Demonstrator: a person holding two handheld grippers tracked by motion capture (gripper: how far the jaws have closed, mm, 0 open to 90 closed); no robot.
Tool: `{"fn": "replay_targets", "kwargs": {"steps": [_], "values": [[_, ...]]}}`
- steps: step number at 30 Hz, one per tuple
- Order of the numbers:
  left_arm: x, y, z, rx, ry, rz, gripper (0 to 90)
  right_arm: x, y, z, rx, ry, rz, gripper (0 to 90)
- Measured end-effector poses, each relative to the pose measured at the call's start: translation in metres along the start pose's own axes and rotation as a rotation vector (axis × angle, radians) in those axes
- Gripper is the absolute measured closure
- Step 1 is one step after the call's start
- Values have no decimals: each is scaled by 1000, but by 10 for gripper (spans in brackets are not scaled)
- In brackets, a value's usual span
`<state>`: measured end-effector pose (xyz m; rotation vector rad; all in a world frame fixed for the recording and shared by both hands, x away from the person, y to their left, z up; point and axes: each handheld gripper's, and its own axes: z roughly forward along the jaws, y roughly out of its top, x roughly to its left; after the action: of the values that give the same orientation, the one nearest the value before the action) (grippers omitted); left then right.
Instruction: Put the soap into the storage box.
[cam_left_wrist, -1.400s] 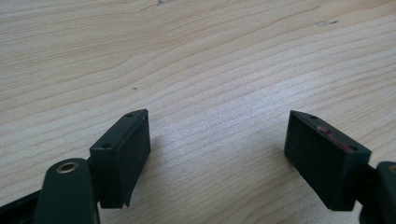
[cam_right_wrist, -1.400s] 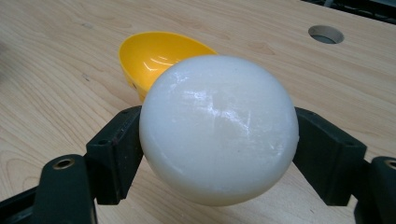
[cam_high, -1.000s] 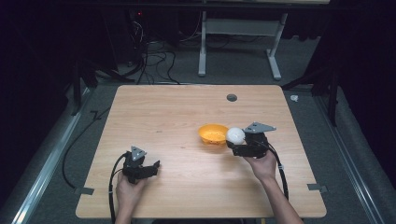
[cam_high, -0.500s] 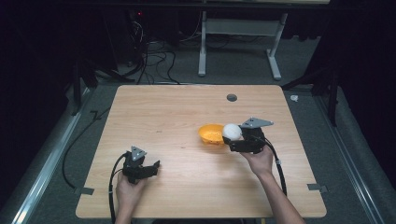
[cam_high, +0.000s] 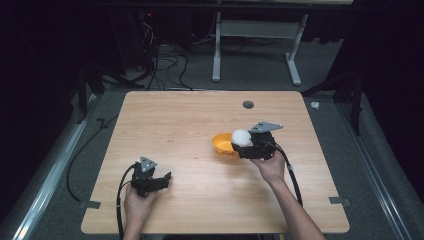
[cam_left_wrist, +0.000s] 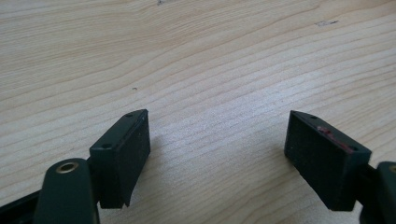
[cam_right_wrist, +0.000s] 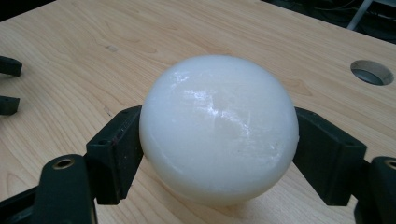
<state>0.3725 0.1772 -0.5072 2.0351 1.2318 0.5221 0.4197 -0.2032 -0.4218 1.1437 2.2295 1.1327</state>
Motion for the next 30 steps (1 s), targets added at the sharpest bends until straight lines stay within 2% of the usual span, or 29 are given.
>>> {"fn": "replay_targets", "kwargs": {"steps": [8,15,30], "values": [[0,0,0,-3,-1,0,228,3,7,15,22,4,-16,233],[0,0,0,-3,-1,-1,228,4,4,30,55,-8,-21,233],[0,0,0,-3,-1,-1,228,5,1,47,93,-29,-24,233]]}}
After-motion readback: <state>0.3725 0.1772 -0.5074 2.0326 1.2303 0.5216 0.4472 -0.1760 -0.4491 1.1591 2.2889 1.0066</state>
